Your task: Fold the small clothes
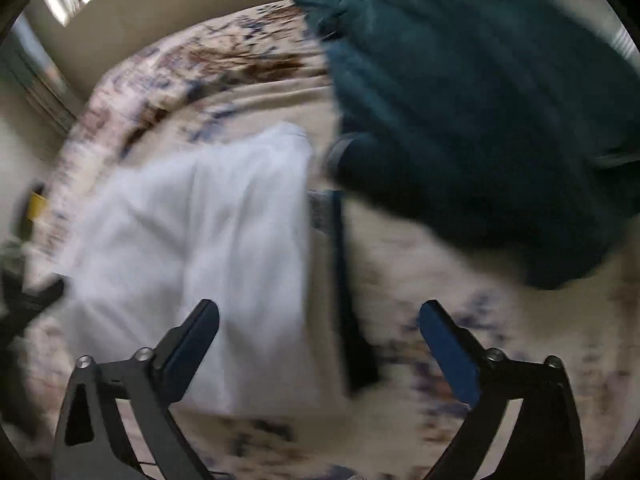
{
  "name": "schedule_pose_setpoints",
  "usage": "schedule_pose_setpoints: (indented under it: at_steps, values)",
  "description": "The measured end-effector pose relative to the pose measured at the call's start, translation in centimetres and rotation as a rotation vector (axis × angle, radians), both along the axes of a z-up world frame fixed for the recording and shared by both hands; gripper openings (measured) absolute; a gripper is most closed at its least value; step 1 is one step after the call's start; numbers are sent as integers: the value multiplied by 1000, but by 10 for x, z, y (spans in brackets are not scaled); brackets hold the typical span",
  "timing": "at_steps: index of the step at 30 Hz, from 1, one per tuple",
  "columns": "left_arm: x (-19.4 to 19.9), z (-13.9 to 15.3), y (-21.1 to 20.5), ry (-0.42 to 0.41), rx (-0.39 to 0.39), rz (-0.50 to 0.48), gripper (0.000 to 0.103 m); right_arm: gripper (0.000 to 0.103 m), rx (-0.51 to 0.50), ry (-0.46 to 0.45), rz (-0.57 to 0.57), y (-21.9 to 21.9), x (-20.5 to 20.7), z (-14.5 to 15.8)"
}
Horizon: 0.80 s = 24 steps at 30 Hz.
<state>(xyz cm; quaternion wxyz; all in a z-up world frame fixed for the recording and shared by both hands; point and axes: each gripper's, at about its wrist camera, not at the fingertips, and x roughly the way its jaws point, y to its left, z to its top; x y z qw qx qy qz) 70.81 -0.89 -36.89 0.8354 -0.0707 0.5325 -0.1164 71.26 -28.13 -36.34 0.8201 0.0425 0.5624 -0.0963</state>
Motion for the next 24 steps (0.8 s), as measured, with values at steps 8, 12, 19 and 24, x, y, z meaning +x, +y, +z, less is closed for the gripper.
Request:
schedule_pose_setpoints:
  at_steps: [8, 12, 19, 24]
  values:
    - [-46, 33, -12, -64, 174, 13, 102, 103, -48, -85, -94, 10, -69, 57]
    - [-68, 61, -10, -83, 182, 16, 102, 103, -18, -110, -81, 21, -106, 97]
    - [-115, 121, -2, -136, 169, 15, 102, 103, 13, -162, -57, 32, -161, 162]
    - [-163, 172, 4, -177, 161, 9, 102, 103, -11, -237, -36, 47, -216, 224]
